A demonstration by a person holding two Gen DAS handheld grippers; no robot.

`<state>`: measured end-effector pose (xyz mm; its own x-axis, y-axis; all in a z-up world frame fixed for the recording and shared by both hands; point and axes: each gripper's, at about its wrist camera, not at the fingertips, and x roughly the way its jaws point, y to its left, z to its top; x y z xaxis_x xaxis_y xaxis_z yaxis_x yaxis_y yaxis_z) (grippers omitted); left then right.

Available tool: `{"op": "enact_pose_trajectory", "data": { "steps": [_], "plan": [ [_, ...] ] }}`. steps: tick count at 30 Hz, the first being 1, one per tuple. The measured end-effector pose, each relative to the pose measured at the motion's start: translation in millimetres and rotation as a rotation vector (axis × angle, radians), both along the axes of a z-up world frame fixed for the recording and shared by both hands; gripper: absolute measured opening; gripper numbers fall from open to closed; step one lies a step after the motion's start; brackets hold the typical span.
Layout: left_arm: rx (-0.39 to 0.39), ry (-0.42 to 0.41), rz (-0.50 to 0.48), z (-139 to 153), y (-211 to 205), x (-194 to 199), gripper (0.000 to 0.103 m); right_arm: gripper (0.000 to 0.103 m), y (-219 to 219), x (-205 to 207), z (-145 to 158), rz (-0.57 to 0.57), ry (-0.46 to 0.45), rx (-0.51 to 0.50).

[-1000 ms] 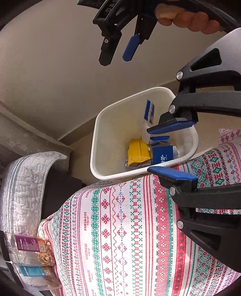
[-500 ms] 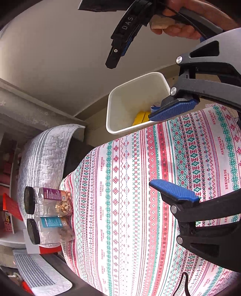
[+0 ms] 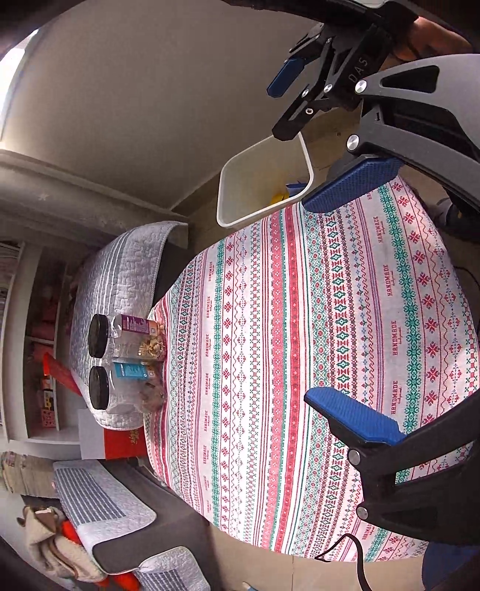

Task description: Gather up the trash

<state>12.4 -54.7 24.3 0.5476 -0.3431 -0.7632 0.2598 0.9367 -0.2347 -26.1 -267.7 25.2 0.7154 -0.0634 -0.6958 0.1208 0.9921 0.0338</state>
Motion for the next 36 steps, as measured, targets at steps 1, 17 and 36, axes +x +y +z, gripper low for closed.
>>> {"op": "enact_pose_trajectory", "data": {
  "steps": [1,17,36],
  "plan": [
    [-0.011,0.001,-0.003,-1,-1,-1,0.093,0.096,0,-7,-4,-0.017,0.004,0.001],
    [0.06,-0.015,0.01,-22,-29,-3,0.096,0.096,-8,-30,-23,-0.102,0.026,-0.046],
    [0.087,-0.024,-0.002,-26,-37,-4,0.096,0.096,-9,-29,-22,-0.115,0.015,-0.077]
  ]
}}
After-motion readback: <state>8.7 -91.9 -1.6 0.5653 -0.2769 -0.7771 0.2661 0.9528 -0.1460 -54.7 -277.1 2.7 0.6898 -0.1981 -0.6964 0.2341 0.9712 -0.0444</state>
